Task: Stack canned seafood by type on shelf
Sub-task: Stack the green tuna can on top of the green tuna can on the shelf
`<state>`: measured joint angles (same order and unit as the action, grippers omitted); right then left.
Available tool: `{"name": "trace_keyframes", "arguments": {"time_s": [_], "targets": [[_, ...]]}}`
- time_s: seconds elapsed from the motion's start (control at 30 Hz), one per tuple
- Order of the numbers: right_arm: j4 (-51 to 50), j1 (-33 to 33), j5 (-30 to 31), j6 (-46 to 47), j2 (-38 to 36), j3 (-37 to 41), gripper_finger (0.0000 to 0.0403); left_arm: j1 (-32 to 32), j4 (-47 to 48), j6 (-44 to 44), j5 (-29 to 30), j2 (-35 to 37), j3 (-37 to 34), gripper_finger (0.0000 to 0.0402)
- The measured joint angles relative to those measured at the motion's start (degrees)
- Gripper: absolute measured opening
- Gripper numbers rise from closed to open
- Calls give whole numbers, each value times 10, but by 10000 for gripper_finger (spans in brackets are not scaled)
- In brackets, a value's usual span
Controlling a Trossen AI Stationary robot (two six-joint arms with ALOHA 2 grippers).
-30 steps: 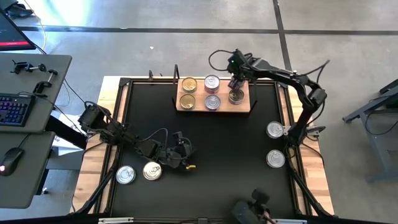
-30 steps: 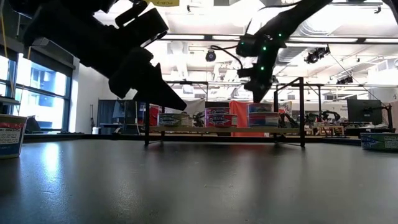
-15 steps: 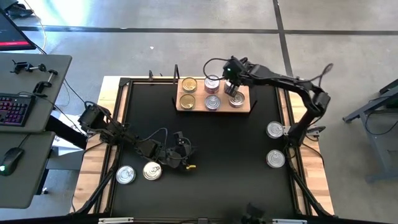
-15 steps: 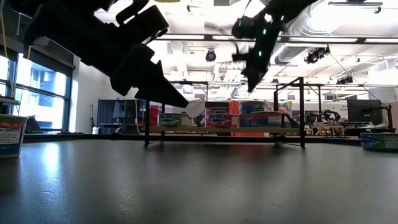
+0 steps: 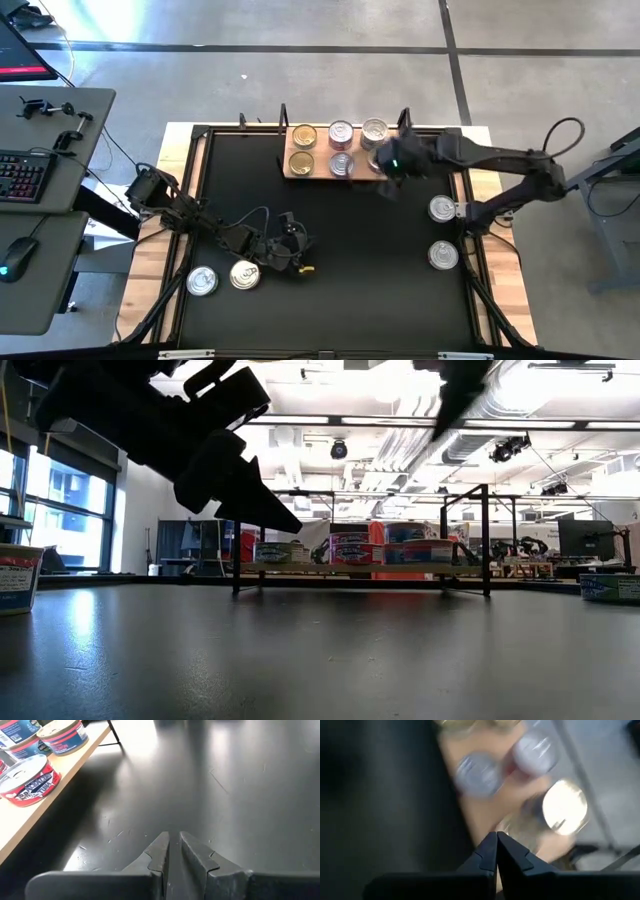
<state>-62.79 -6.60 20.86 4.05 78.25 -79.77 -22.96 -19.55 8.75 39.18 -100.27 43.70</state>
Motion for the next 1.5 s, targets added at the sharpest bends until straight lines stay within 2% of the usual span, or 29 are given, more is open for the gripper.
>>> {"name": "trace_keyframes", "arguments": {"time_s": [0.17, 0.27, 0.37, 0.47, 0.6, 0.7, 0.87, 0.97, 1.17, 1.27, 1.33, 1.5], "targets": [[-183, 119, -24, 178, -3, 1, 0, 0, 0, 0, 0, 0, 0, 35], [-233, 164, -44, 277, -14, 35, 0, 0, -1, 0, 0, 0, 0, 35], [-219, 190, -84, 354, -38, 109, 0, 0, 0, 0, 0, 0, 0, 35], [-207, 198, -95, 426, -60, 199, 0, 0, 1, 0, 0, 0, 0, 35], [-185, 197, -39, 575, -67, 297, 0, 0, 0, -14, 0, 0, 0, 35], [-139, 193, -35, 628, -62, 355, 0, 1, 0, -14, 0, 0, 0, 35], [-68, 172, -46, 631, -62, 431, 0, 2, -10, -15, 0, 0, 0, 35], [-38, 161, -25, 632, -62, 449, 0, 2, -17, -15, 0, 0, 0, 35], [25, 149, -24, 595, -63, 456, 0, -3, -32, -38, -2, 0, 0, 35], [131, 155, -45, 543, -61, 452, 0, -23, -29, -96, 3, 8, 0, 35], [225, 160, -67, 493, -62, 452, 0, -39, -31, -125, 28, 22, 0, 35], [500, 186, -122, 306, -62, 451, 0, -70, -29, -173, 87, 64, 0, 35]]}}
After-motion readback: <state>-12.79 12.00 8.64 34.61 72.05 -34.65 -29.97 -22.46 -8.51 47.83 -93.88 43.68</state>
